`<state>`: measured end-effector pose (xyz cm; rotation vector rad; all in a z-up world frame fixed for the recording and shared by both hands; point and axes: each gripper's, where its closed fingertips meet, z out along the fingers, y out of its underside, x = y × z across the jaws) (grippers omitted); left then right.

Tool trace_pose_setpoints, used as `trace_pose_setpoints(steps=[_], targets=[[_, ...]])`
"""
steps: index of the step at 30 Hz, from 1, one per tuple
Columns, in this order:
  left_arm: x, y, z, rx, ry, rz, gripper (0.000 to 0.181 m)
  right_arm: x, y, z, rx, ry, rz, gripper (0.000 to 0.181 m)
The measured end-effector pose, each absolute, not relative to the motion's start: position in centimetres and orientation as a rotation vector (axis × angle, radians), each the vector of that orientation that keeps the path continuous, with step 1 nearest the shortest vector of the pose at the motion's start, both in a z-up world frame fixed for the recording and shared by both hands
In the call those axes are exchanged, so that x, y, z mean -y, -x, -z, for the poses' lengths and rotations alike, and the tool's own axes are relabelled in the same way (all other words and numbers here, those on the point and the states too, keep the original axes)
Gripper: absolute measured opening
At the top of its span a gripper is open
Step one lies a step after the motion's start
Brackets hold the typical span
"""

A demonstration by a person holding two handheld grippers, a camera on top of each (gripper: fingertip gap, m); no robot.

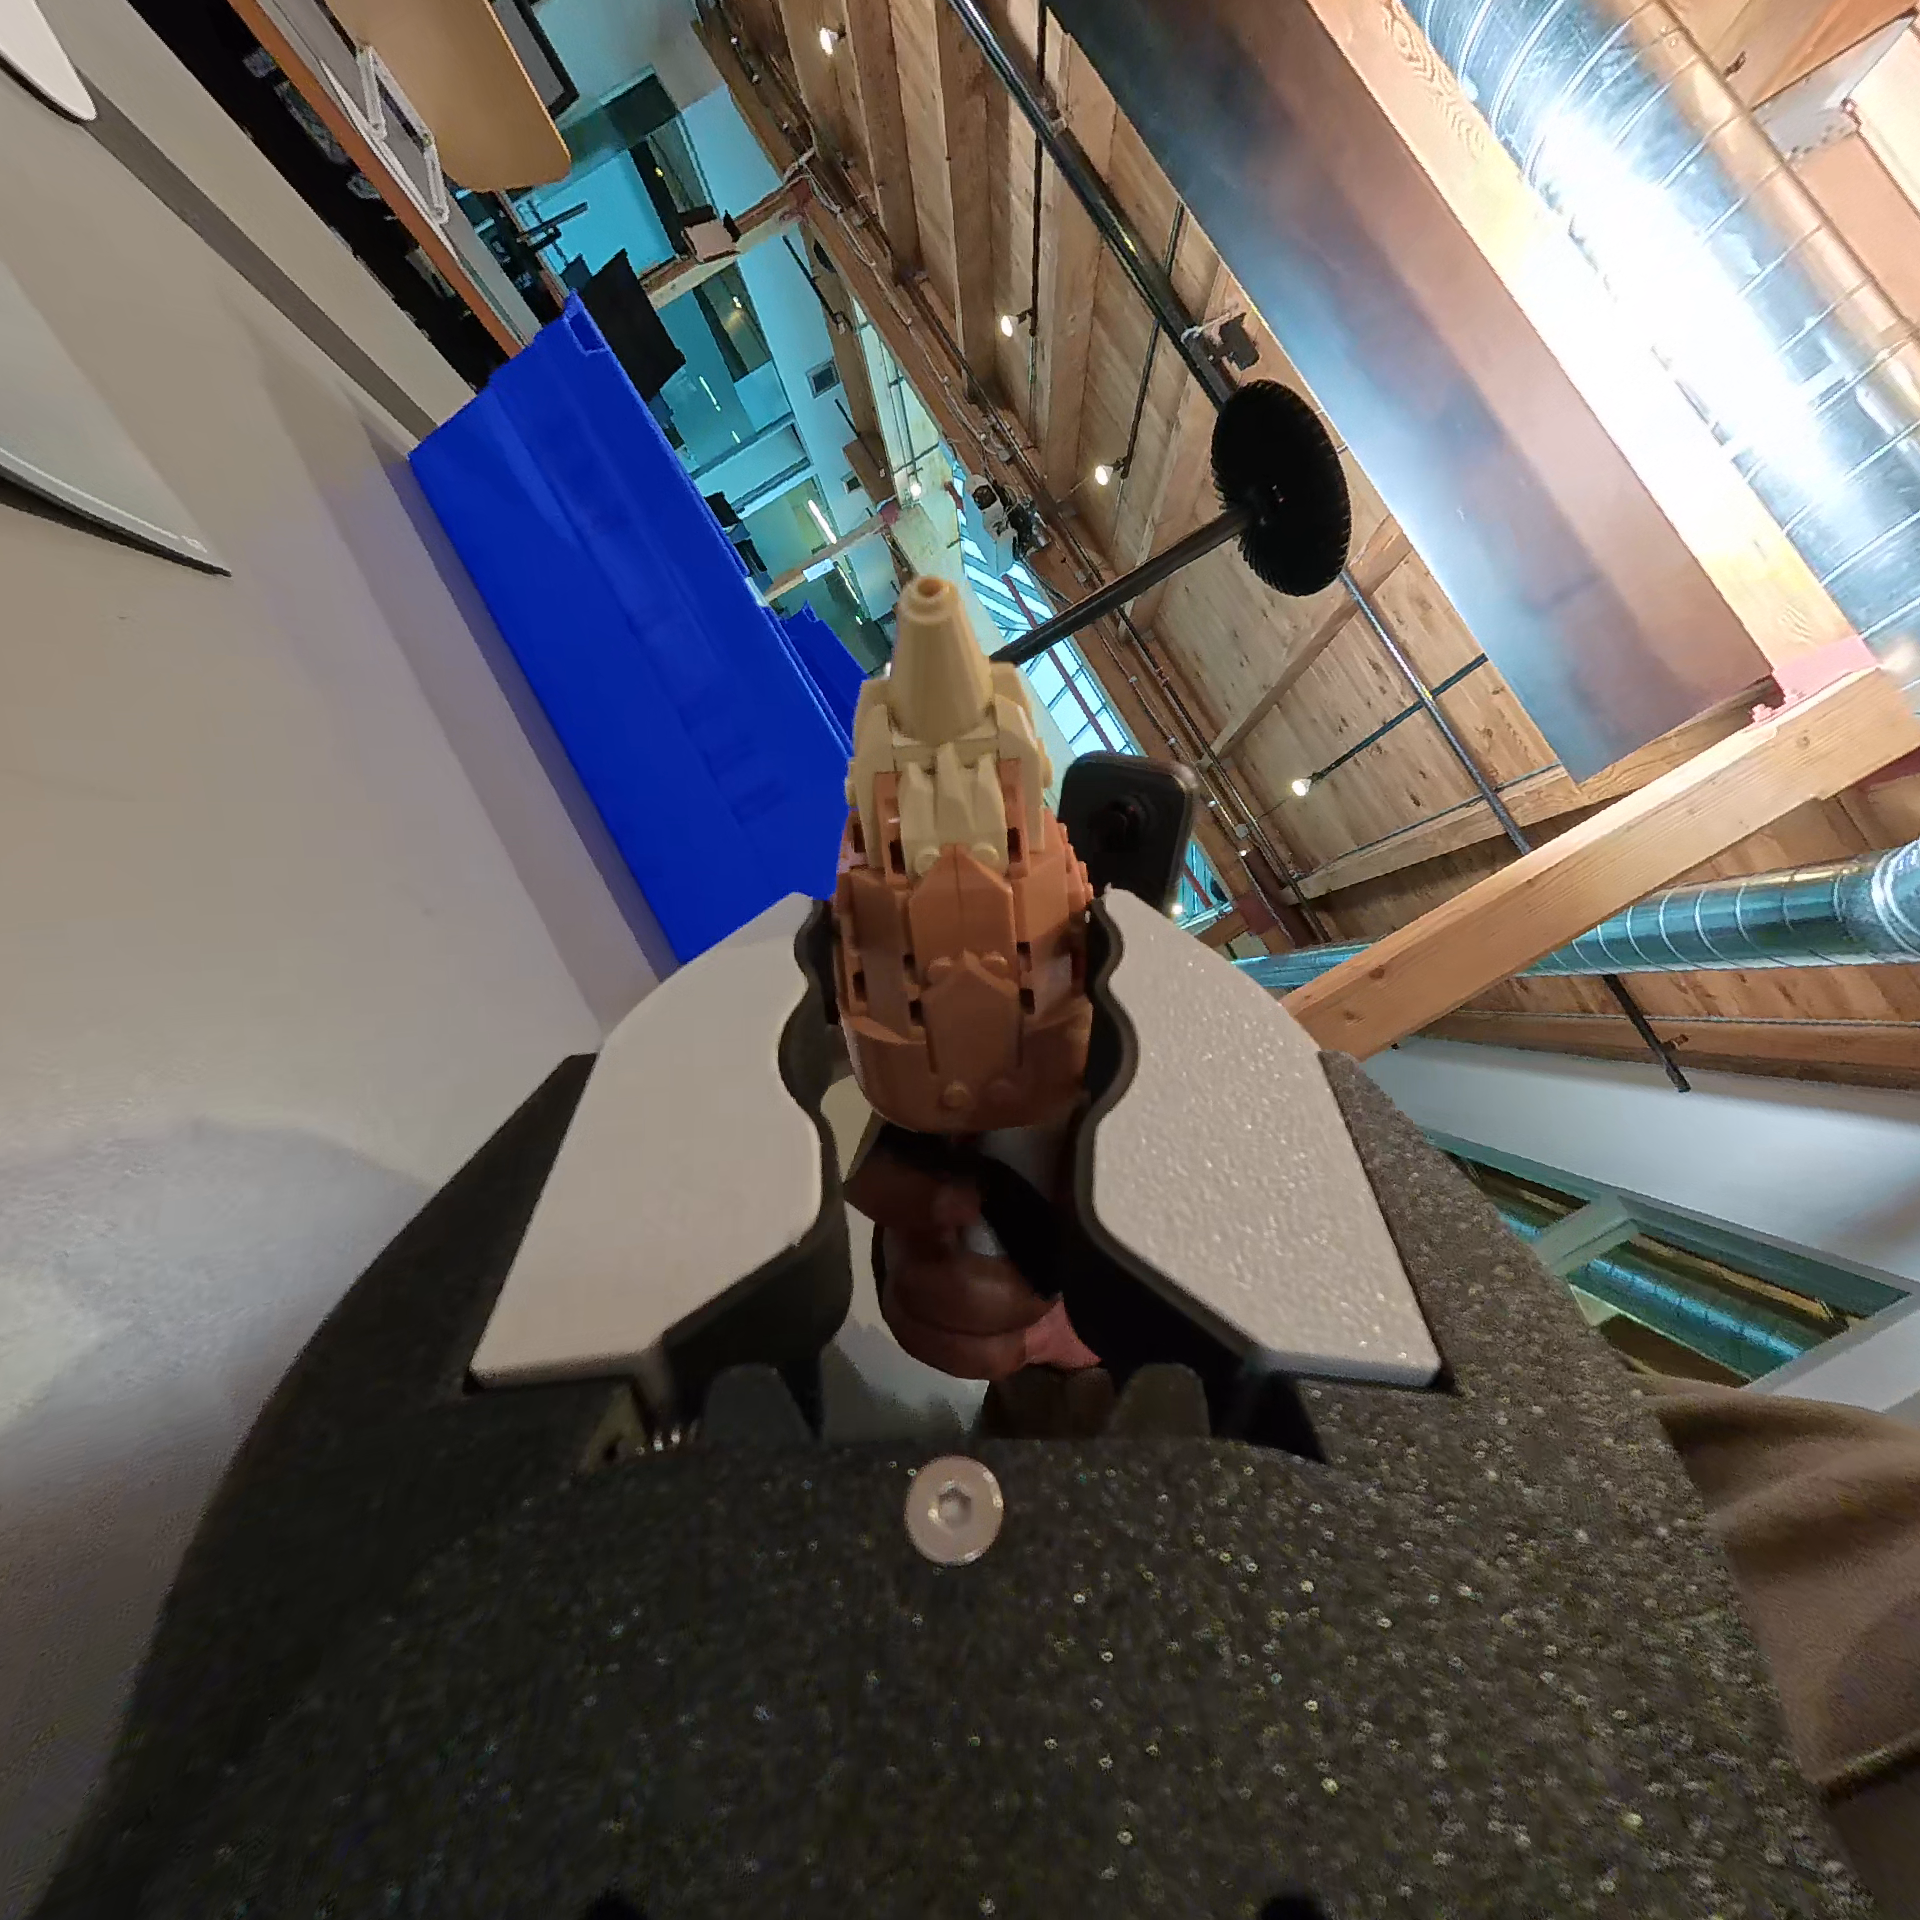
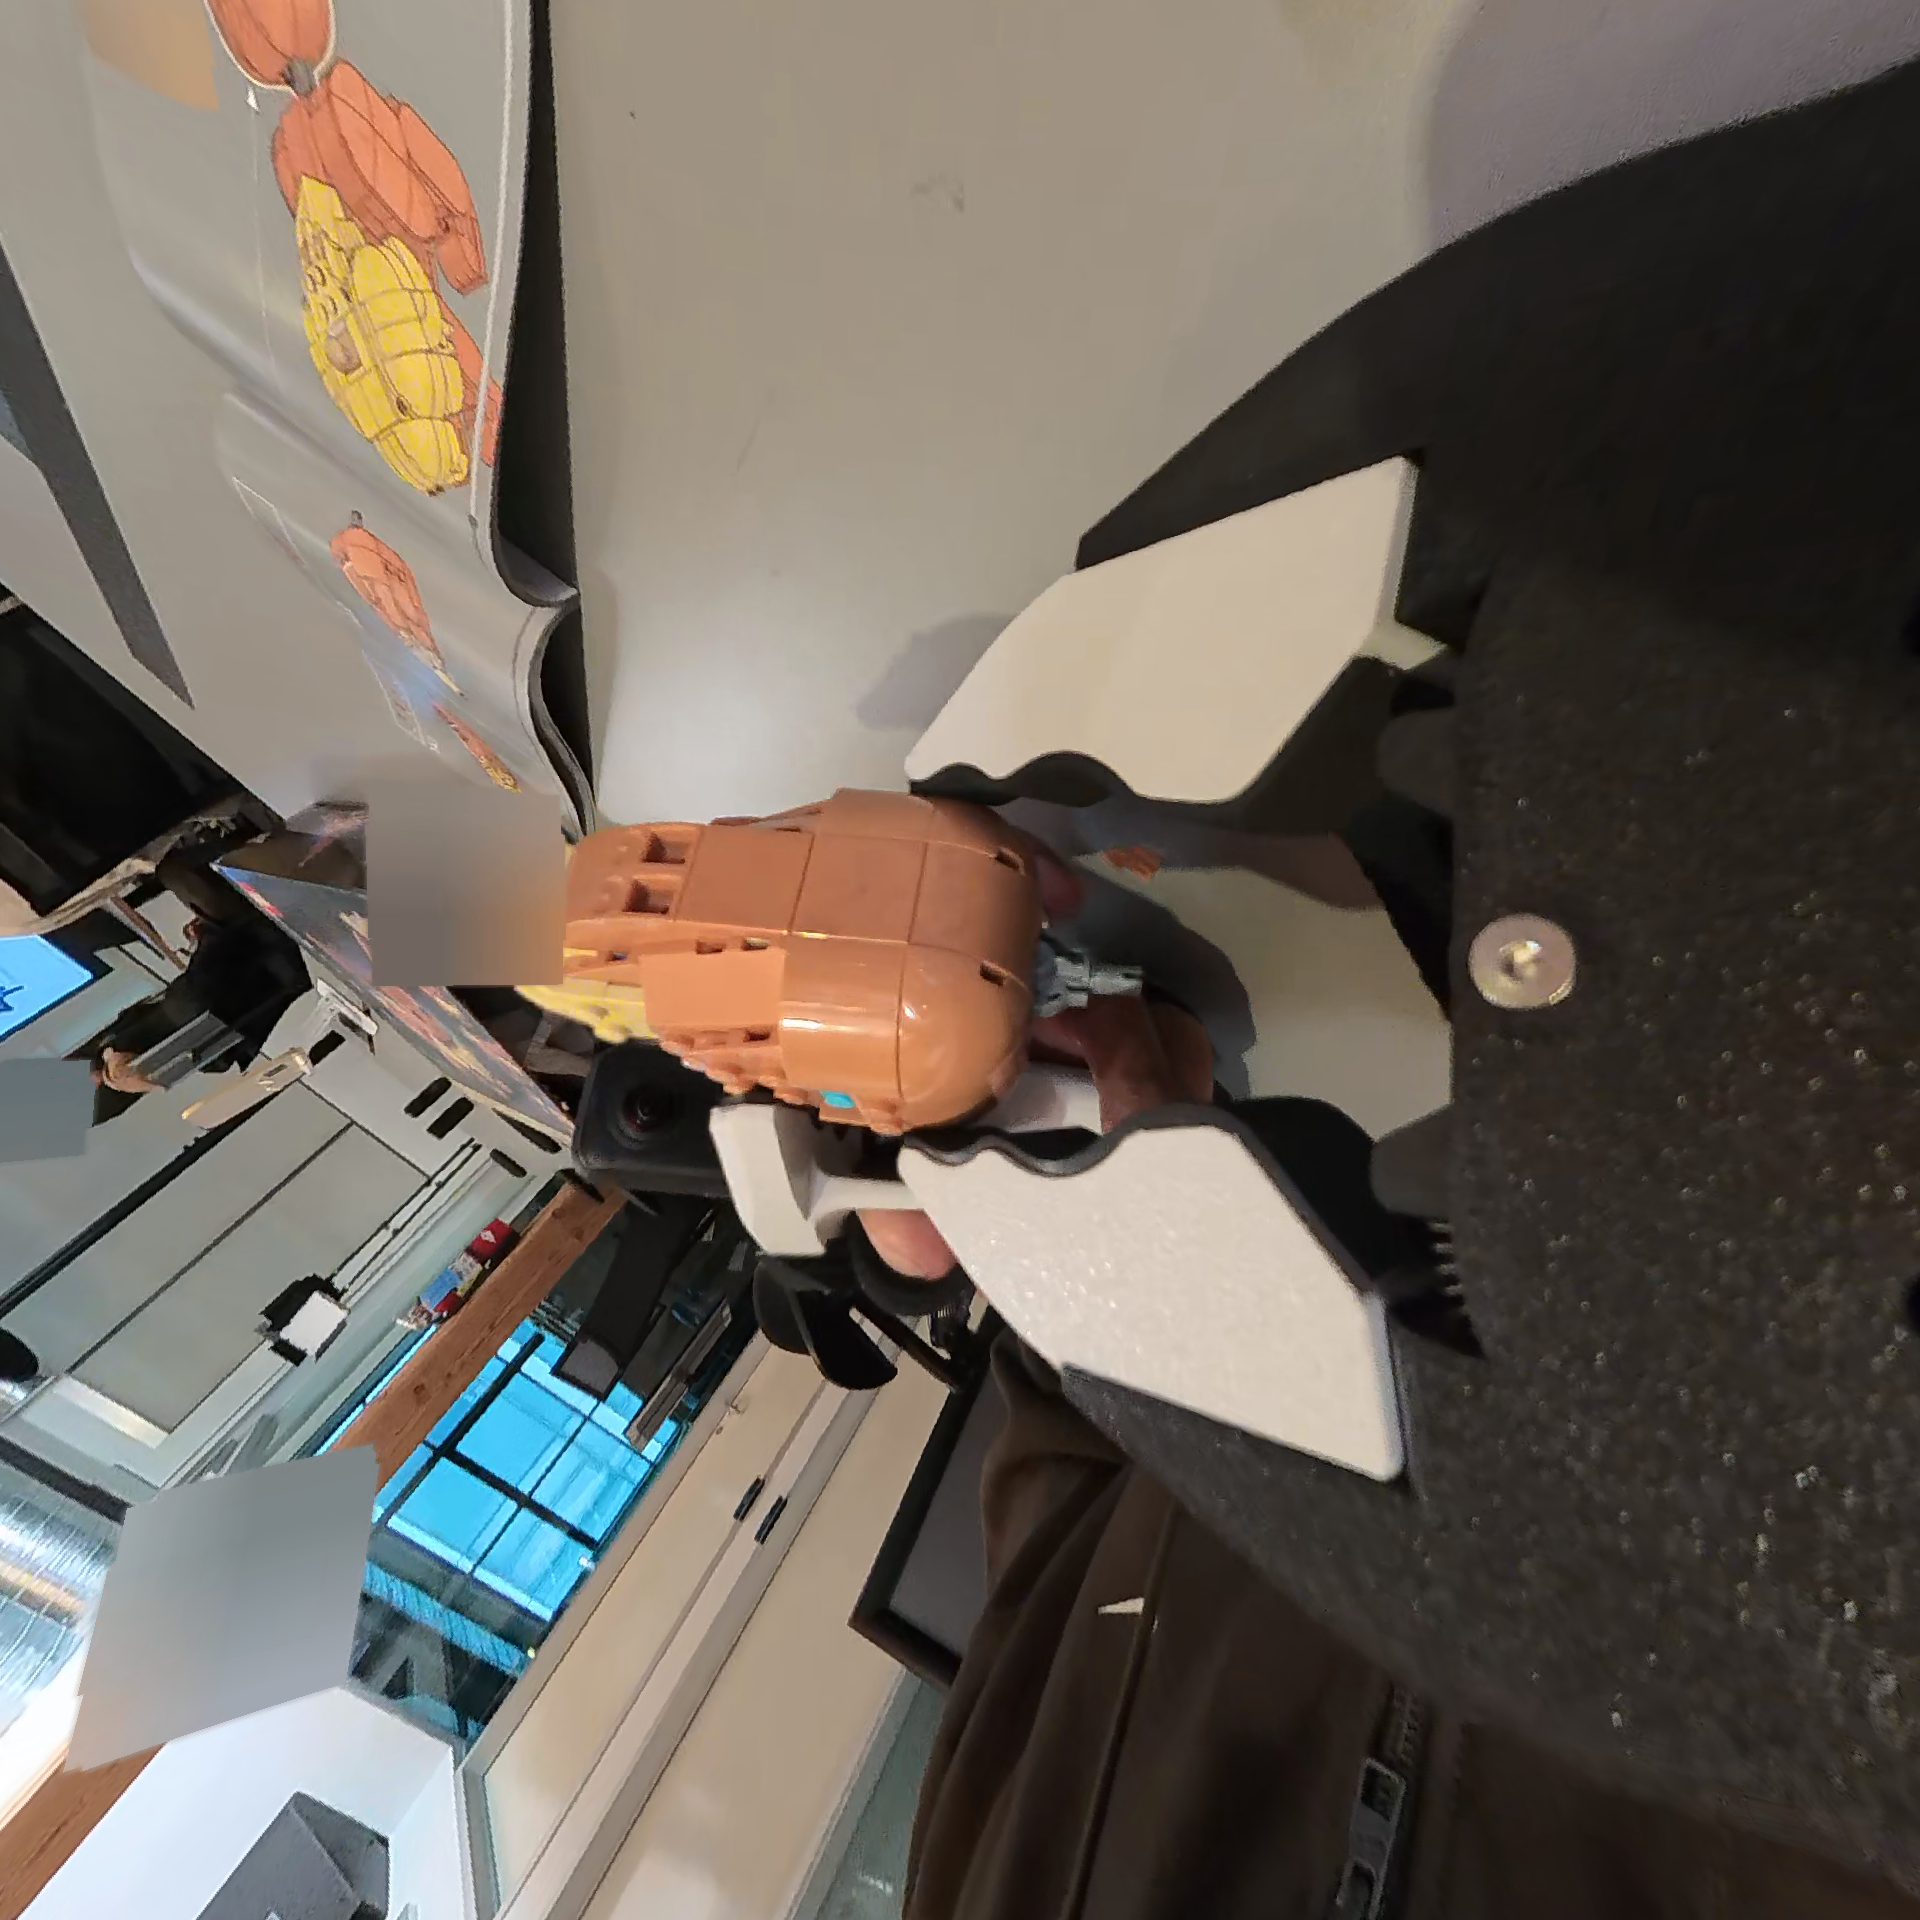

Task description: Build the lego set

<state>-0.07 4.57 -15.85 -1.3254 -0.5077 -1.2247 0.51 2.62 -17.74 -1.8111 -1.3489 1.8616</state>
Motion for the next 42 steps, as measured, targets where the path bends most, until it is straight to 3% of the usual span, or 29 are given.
trace_pose_setpoints(steps=[5, 10, 22, 25, 33, 38, 42], targets=[[-4.5, 0.0, 15.5, 0.479, 1.324, 1.217, 0.047, -3.0, -0.8, 17.0, 1.302, 1.794, -1.902, 0.073], [-4.5, -0.3, 15.6, 0.466, 1.338, 1.224, 0.047, -3.9, -1.0, 16.2, 1.236, 1.778, -1.947, 0.054], [-4.6, -0.1, 16.1, 0.473, 1.376, 1.209, 0.047, -3.9, -0.8, 16.8, 1.273, 1.799, -1.911, 0.054], [-4.7, 1.0, 16.7, 0.551, 1.361, 1.203, 0.047, -4.7, -1.0, 17.3, 1.310, 1.765, -1.740, 0.073], [-5.0, 1.3, 18.6, 0.680, 1.459, 1.132, 0.047, -4.5, -0.2, 20.0, 1.498, 1.682, -1.171, 0.084], [-5.0, 0.9, 19.0, 0.708, 1.485, 1.143, 0.047, -4.3, 0.4, 21.1, 1.539, 1.667, -1.043, 0.079], [-5.1, 0.4, 19.3, 0.688, 1.552, 1.142, 0.047, -4.0, 0.5, 21.2, 1.574, 1.621, -1.042, 0.061]])
